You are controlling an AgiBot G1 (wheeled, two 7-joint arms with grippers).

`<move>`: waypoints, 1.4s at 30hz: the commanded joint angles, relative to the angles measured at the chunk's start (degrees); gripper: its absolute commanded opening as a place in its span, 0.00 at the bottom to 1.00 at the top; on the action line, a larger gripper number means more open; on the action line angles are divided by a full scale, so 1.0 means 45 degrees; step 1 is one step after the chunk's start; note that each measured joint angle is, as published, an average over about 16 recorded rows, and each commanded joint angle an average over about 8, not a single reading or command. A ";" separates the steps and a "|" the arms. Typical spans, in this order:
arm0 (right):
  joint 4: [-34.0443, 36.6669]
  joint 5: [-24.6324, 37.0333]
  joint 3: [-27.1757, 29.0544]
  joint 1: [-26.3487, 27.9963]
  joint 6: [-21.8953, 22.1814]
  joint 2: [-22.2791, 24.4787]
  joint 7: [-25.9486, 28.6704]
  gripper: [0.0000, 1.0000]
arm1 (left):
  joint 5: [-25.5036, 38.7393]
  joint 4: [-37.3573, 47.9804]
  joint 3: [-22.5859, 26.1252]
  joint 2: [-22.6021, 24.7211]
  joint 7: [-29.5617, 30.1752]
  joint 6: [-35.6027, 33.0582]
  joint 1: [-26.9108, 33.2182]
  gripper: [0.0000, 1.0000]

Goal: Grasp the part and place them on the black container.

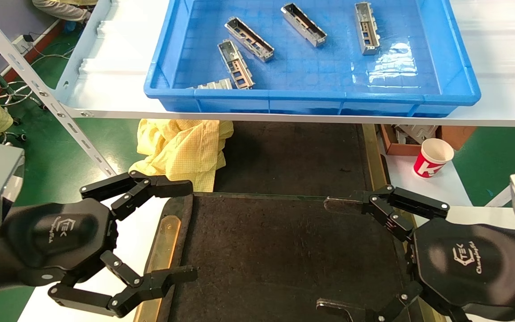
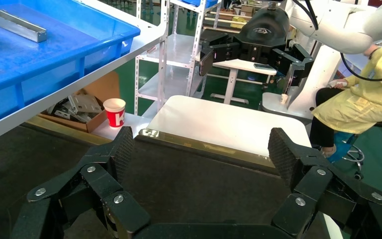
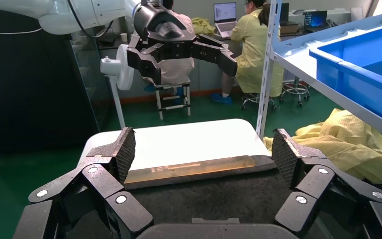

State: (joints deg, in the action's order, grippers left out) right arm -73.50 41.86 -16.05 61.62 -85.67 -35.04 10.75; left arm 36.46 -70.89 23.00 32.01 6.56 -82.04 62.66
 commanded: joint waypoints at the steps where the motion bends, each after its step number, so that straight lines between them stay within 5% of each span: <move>1: 0.0000 0.0000 0.0000 0.0000 0.0000 0.0000 0.0000 1.00 | 0.0000 0.0000 0.0000 0.0000 0.0000 0.0000 0.0000 1.00; 36: 0.0000 0.0000 0.0000 0.0000 0.0000 0.0000 0.0000 1.00 | 0.0000 0.0000 0.0000 0.0000 0.0000 0.0000 0.0000 0.99; 42: 0.0000 0.0000 0.0000 0.0000 0.0000 0.0000 0.0000 1.00 | 0.0000 0.0000 0.0000 0.0000 0.0000 0.0000 0.0000 0.28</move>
State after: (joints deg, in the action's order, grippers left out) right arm -73.50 41.86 -16.05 61.62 -85.67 -35.04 10.75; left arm 36.46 -70.89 23.00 32.01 6.56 -82.04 62.66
